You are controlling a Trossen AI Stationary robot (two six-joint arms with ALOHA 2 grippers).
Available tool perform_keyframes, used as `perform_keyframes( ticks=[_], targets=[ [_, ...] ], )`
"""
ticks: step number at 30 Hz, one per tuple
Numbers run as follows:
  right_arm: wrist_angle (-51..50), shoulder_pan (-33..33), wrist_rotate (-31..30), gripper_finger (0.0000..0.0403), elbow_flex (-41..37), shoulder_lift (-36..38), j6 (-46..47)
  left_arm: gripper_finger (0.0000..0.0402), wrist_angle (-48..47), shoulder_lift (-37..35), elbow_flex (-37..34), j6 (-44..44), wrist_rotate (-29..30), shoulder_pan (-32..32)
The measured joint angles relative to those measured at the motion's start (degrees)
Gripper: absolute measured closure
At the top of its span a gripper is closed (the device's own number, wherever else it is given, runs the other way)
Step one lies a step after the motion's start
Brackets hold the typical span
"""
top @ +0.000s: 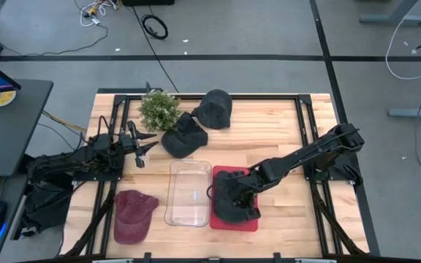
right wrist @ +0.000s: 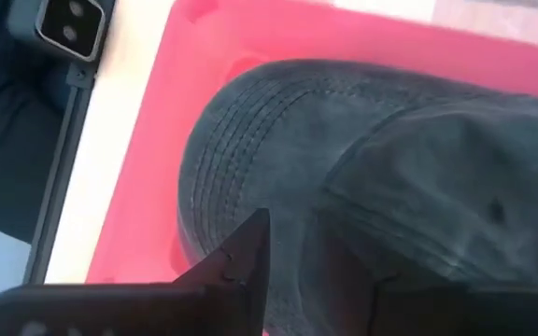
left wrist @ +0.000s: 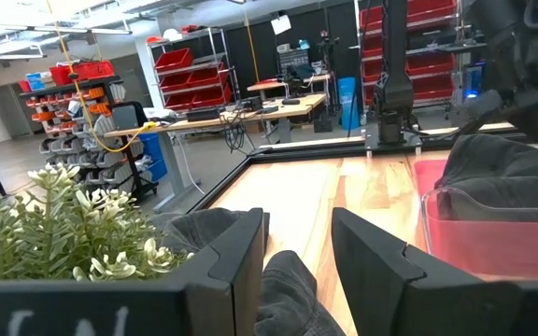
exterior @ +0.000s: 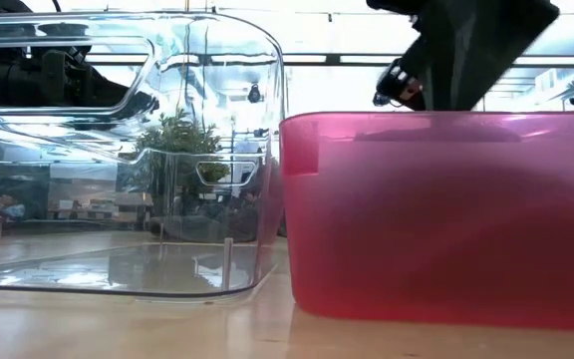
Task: Pick & Place hat
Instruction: Put the top right black cap into the transparent bin
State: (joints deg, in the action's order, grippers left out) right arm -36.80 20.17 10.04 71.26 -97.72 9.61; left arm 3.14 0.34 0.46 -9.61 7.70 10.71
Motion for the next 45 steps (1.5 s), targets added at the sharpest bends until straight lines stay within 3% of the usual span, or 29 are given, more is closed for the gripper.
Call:
perform_keyframes(
  ticks=[8,10,16,19,34,45],
  targets=[
    [-0.15,-2.29,-0.97,0.0309,0.0,4.44,-1.34,0.0268,0.01,0.02,0.01,-0.01,0.0,0.0],
    [-0.22,-2.95,-4.96,0.0309,0.0,5.51,-3.9,0.0268,0.0,0.01,0.01,0.0,0.0,0.0],
    [2.86,-4.91,-26.7,0.0309,-0.14,6.88,-10.0,0.0268,0.0,0.0,-0.01,-0.02,0.0,-0.01],
    [8.34,-6.66,-30.76,0.0309,-1.71,6.88,-10.72,0.0268,0.02,0.02,0.0,0.0,0.0,0.01],
    [26.97,-20.98,-16.04,0.0299,-9.84,6.83,-16.0,0.0268,0.01,0.0,0.01,0.0,0.0,0.01],
    [33.92,-27.24,-13.38,0.0196,-9.84,4.74,-19.68,0.0268,0.02,0.02,0.01,0.0,0.0,0.01]
  ],
)
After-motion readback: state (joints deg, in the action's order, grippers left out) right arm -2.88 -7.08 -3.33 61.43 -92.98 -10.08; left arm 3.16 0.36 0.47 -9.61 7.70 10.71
